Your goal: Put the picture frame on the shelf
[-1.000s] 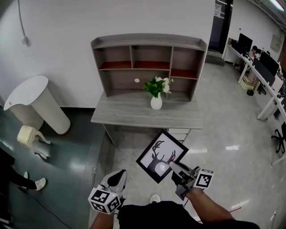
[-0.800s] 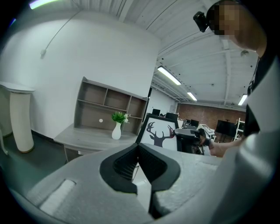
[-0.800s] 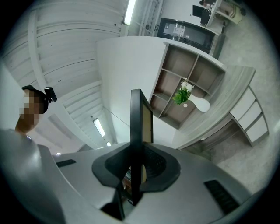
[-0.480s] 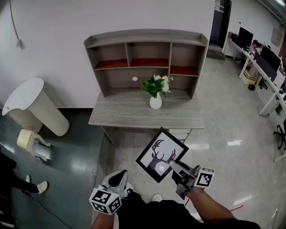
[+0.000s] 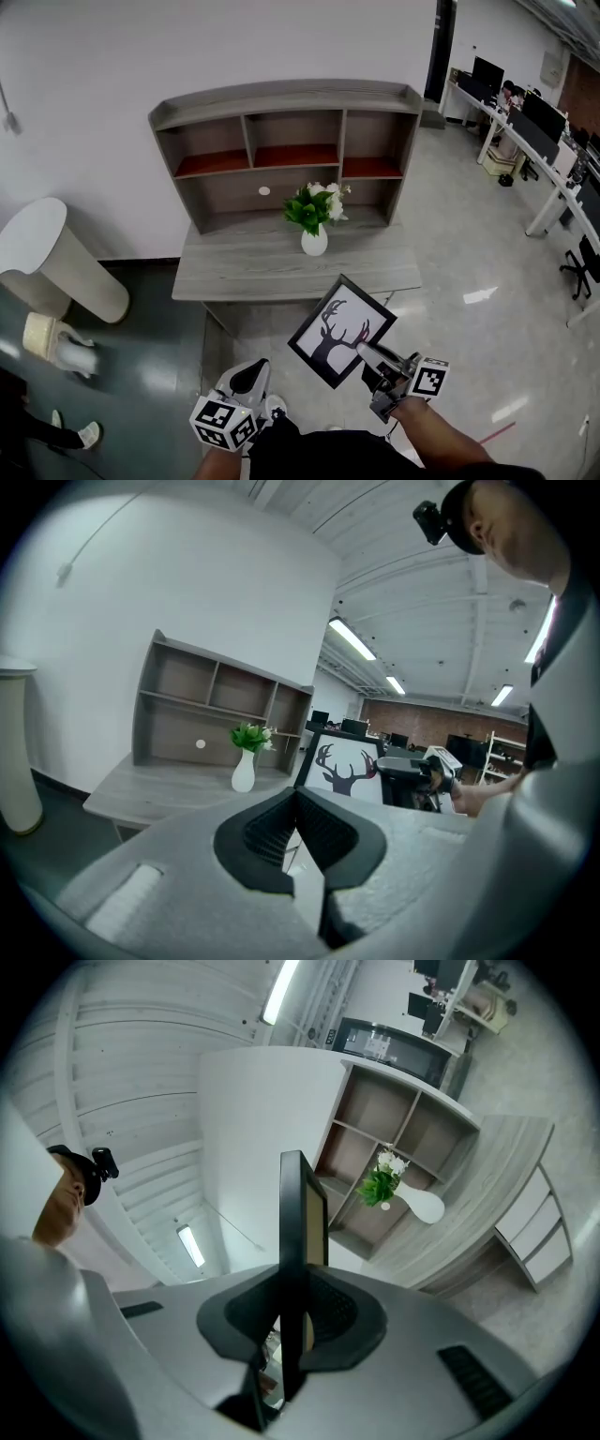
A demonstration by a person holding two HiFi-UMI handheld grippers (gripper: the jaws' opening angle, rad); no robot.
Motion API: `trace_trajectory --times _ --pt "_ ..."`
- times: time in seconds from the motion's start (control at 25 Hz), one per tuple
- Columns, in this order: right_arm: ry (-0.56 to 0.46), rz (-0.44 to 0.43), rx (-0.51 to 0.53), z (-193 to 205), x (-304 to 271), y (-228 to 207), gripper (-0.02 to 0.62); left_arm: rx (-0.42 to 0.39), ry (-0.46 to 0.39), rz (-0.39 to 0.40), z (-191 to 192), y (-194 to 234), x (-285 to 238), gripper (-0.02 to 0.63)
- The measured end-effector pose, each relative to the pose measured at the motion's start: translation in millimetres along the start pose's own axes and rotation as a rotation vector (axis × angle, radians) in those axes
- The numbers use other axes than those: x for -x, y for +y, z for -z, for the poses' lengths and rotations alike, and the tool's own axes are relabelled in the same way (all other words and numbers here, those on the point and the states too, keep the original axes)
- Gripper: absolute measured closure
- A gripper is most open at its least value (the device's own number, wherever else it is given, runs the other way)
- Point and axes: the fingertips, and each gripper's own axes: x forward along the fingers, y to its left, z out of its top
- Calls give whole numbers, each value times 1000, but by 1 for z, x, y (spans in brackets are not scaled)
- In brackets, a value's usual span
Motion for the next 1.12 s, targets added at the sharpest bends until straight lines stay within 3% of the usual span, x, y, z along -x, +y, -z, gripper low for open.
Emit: trace_trajectory --times 0.36,0.84,1.12 --pt "-123 72 27 -41 -75 -12 525 -43 -14 119 -56 81 -52 597" --pt "-222 177 95 -56 -153 -24 525 -60 2 222 -77 182 -72 597" --pt "-213 207 121 -67 -178 -28 525 -24 1 224 -79 217 -80 597"
